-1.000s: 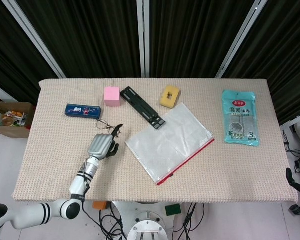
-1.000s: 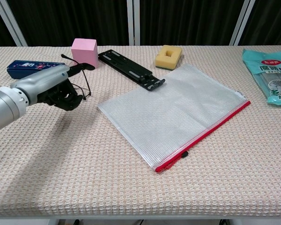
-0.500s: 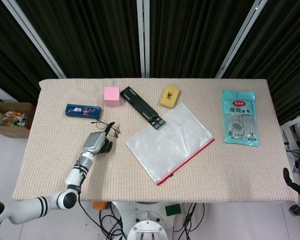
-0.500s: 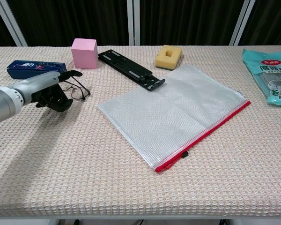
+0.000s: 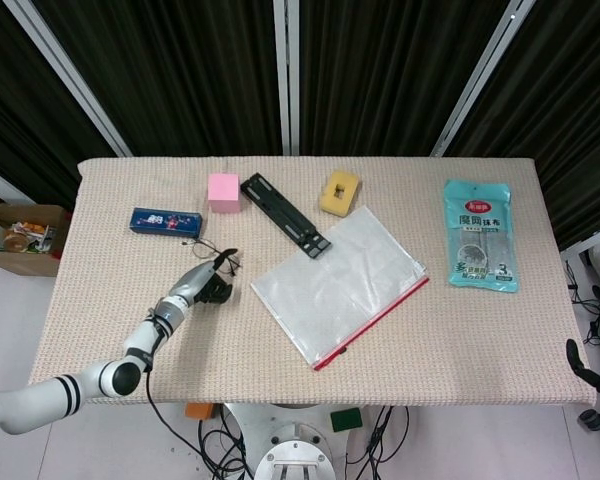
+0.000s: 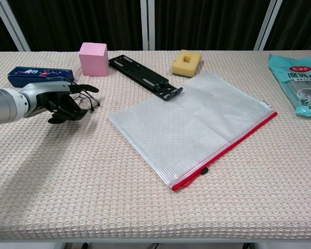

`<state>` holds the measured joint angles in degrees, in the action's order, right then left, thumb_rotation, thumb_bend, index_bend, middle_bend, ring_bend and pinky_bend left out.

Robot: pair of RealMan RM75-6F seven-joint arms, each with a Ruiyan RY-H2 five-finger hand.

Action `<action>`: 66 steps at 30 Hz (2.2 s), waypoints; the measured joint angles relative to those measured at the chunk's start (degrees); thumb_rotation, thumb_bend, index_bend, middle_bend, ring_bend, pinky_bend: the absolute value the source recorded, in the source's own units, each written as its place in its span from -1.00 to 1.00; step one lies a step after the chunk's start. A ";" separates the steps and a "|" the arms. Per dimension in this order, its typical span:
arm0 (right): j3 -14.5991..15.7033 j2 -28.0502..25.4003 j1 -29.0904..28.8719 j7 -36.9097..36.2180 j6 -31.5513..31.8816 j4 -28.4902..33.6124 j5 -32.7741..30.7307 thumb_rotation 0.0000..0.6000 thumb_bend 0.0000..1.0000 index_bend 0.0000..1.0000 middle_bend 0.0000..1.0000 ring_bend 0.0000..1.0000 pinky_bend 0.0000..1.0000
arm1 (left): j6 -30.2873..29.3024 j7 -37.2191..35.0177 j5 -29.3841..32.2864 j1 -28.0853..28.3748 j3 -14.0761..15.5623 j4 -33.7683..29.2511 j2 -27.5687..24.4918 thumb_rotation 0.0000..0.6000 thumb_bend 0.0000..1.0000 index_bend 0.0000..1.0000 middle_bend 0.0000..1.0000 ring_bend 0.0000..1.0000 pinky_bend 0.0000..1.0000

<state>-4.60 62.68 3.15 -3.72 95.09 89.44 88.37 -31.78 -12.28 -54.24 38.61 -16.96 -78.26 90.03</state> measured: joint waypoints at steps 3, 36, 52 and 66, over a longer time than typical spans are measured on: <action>-0.04 -0.10 0.05 0.00 0.05 0.02 -0.10 1.00 -0.12 -1.00 -1.00 -1.00 -1.00 | 0.72 -2.63 -1.45 0.03 -0.60 0.29 -0.28 1.00 0.05 -1.00 0.78 0.85 0.78; 0.04 0.00 -0.30 0.81 -0.99 0.24 -0.45 1.00 -0.12 -1.00 -1.00 -1.00 -1.00 | -31.41 38.86 -17.22 -6.84 11.62 7.89 2.86 1.00 0.35 -1.00 0.82 0.88 0.81; 0.05 -0.07 -0.37 1.47 -1.19 0.66 -0.63 1.00 -0.11 -1.00 -1.00 -1.00 -1.00 | -29.53 36.13 -16.45 -6.37 10.50 10.74 5.16 1.00 0.35 -1.00 0.82 0.88 0.81; 0.02 0.05 -0.50 1.59 -1.75 0.53 -1.12 1.00 -0.12 -1.00 -1.00 -1.00 -1.00 | -25.79 37.62 -13.99 -5.37 10.29 12.25 5.84 1.00 0.40 -1.00 0.82 0.88 0.81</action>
<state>-4.58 62.73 2.64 -2.13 93.34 89.98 87.25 -57.57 25.34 -68.23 33.24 -6.67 -66.01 95.87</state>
